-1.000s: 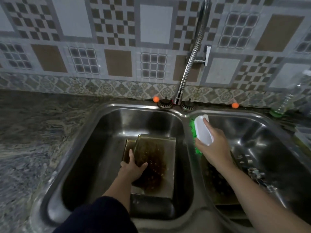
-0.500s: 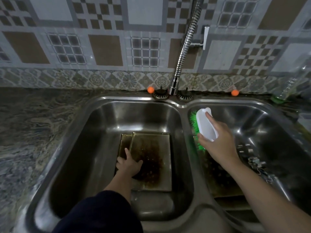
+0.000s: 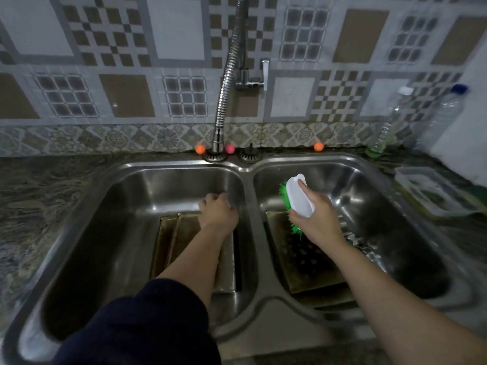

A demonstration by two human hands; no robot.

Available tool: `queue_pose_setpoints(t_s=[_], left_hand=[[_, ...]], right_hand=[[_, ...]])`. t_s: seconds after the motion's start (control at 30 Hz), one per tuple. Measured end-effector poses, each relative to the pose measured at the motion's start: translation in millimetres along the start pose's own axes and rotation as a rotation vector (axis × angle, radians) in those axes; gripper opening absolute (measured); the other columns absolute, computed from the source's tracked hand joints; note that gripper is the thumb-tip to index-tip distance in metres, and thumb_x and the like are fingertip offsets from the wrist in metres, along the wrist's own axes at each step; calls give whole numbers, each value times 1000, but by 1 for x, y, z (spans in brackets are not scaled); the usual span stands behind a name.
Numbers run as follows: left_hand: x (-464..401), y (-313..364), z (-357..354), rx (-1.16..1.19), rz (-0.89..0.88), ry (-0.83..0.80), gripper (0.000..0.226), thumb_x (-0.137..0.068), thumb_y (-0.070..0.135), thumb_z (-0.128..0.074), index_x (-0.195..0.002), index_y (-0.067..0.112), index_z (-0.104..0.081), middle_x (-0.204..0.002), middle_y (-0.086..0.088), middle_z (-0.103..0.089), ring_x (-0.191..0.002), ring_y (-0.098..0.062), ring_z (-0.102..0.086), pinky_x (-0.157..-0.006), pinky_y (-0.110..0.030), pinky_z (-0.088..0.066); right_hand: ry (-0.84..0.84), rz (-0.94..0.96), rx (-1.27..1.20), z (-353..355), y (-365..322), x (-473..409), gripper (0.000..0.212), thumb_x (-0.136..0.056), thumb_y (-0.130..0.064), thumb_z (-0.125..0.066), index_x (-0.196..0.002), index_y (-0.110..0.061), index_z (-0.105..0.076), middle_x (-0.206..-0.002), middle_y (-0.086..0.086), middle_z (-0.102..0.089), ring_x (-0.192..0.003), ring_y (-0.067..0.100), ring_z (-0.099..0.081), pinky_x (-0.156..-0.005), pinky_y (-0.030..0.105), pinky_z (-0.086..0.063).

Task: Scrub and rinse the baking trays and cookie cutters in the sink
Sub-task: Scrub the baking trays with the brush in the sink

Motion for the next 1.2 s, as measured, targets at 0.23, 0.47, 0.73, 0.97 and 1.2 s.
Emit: queue_pose_setpoints(t_s=[0.23,0.47,0.73,0.97,1.2], left_hand=[[22,85,-54,181,-203,11,42,-92,10,-45,-134,17,-51,-135,-8,-44,-123,-27,-44,-102,-37,-43],[30,93,-140,165,99,-309,42,-92,11,-42,-134,16,-44,-137,-13,-49,-127,-30,-44,-106,-38,-36],[30,85,-188,204,442,-244,49,-98,15,-44,-145,10,-33,-146,-11,-39,-132,-30,-41,-107,-34,-34],[19,77,-193,-63,514,-159,45,-103,33,-23,-128,14,-55,-129,-15,-54,-117,-31,-53,-84,-35,-39],[22,94,-186,-291,508,-230,30,-96,12,-44,-123,10,-57,-125,-12,-57,-115,-27,-54,-86,-35,-46]], right_hand=[[6,1,-6,44,33,-3,74,-84,-23,-69,-148,-35,-33,-123,2,-43,-113,14,-42,-87,21,-32],[-47,20,18,73,86,-25,74,-84,-27,-69,-148,-36,-32,-122,2,-44,-112,16,-44,-84,22,-34],[-169,71,-38,56,138,-53,72,-84,-28,-68,-146,-39,-33,-127,-2,-43,-116,14,-42,-88,22,-34],[-264,75,-106,37,158,-63,72,-84,-28,-67,-146,-39,-32,-125,-2,-42,-115,14,-41,-90,23,-36],[-278,64,-114,39,159,-61,72,-84,-27,-67,-146,-39,-32,-126,-3,-41,-118,13,-41,-93,21,-35]])
Point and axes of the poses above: each hand's wrist, its own x-axis away from the middle knuckle, its own z-axis out of the back of the hand, y = z × x, the point moved 1 cm from there along -x, towards the middle knuckle
